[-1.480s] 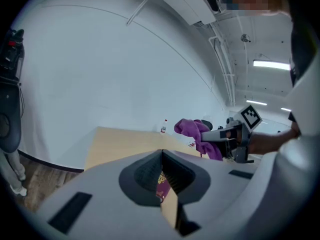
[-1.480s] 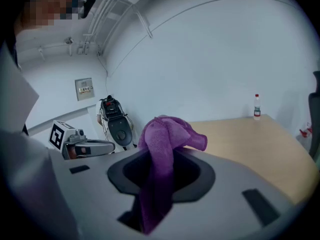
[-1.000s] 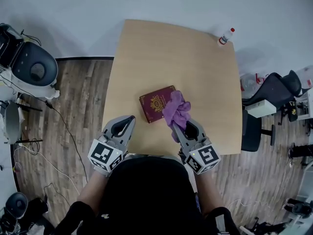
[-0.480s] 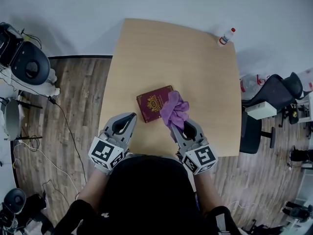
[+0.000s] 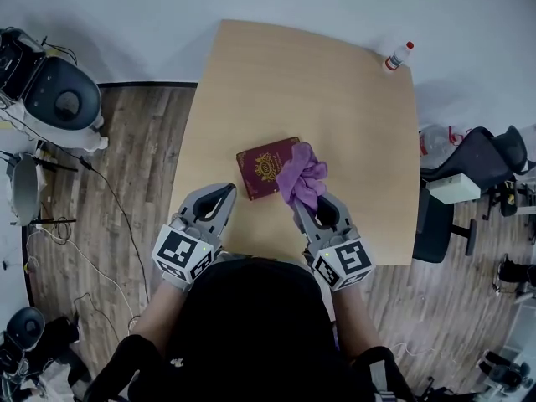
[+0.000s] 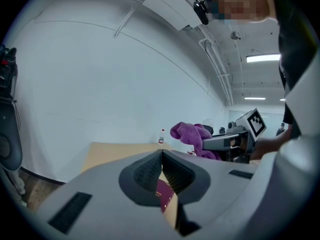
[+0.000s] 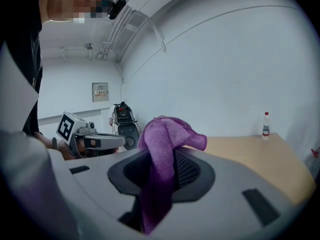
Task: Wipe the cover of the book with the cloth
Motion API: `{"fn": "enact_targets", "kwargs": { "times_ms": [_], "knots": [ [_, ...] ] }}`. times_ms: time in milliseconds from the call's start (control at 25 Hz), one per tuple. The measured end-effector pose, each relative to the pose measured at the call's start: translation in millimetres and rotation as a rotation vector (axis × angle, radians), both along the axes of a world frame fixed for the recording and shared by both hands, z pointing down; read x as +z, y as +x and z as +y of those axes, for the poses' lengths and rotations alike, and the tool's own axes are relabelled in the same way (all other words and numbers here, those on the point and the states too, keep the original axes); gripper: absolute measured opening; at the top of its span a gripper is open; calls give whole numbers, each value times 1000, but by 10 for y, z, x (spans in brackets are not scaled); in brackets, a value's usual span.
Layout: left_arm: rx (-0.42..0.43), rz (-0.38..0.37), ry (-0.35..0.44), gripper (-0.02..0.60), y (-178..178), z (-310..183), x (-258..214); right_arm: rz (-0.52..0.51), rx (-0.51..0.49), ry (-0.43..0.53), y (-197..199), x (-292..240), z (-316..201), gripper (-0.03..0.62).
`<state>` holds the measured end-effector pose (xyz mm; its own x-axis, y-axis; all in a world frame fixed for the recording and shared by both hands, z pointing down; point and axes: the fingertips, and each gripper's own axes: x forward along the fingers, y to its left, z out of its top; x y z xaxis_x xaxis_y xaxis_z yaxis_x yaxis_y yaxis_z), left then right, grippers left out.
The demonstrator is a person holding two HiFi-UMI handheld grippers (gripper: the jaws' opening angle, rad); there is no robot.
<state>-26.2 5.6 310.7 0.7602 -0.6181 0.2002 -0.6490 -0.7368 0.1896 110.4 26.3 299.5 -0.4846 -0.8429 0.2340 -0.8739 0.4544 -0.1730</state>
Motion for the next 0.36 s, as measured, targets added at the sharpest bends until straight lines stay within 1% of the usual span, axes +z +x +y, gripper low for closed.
{"fn": "enact_targets", "kwargs": {
  "times_ms": [360],
  "knots": [
    [-9,-11,-7,21,43,2,33,-5,5,-8,65,60,4,121]
  ]
}}
